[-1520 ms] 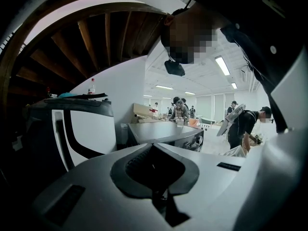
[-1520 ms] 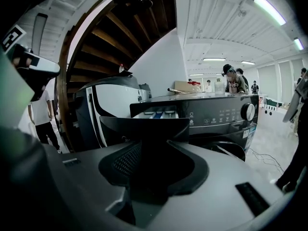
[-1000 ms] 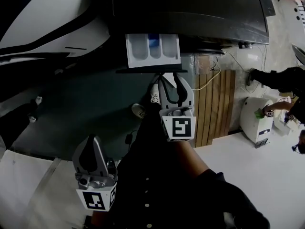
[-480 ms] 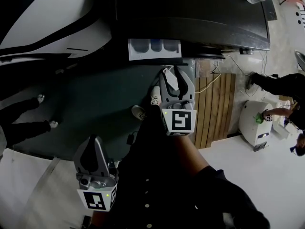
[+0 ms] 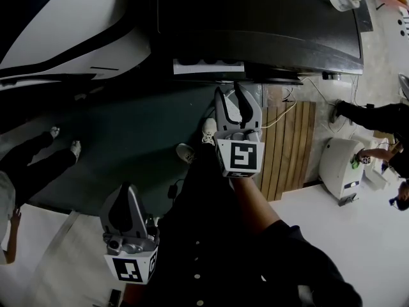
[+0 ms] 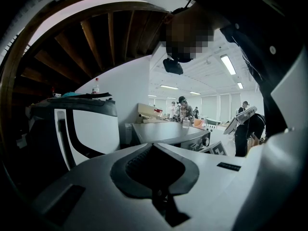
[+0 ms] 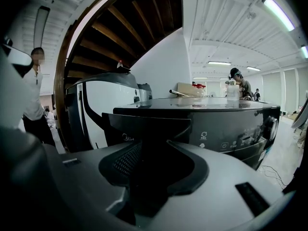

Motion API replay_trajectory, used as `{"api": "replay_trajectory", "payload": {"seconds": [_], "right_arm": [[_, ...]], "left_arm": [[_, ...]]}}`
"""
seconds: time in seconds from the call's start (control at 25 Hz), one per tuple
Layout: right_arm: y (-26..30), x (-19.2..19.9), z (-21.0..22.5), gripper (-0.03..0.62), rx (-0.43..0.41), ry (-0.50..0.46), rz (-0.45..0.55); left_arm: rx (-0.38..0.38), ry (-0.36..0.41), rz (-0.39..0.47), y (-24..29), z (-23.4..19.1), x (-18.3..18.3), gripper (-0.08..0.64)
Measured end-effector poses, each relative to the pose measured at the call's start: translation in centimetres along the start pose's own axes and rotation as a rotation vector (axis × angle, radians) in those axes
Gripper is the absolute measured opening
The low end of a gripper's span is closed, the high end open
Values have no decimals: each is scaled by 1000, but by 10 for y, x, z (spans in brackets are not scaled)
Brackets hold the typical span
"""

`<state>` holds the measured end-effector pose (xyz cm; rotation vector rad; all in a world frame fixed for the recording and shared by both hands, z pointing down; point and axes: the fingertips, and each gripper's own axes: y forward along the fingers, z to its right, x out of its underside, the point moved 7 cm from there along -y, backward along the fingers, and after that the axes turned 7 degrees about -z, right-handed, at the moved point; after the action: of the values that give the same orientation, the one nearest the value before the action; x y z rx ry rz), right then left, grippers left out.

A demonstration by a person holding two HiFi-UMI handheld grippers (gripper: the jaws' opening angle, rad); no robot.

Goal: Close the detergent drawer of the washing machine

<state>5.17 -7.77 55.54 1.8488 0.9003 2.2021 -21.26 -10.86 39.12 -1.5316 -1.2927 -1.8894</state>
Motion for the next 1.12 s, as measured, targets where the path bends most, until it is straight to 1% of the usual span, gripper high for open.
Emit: {"api": "replay_trajectory", "payload": {"seconds": [0.48, 0.6, 0.64, 0.68, 1.12], "right_arm": [[22, -14, 4, 169, 21, -4, -2], [28, -17, 7, 169, 37, 2, -4], [29, -18, 8, 149, 50, 9, -4], [30, -19, 9, 115, 62, 14, -3], [32, -21, 9, 118, 93, 44, 4]], "left_arm": [[-2, -11, 1, 10, -8, -4, 8], [-3, -10, 3, 13, -10, -5, 8], [-2, -8, 3, 13, -10, -5, 8], [-2, -8, 1, 13, -10, -5, 8], [-1, -15, -16, 16, -14, -4, 8]]}}
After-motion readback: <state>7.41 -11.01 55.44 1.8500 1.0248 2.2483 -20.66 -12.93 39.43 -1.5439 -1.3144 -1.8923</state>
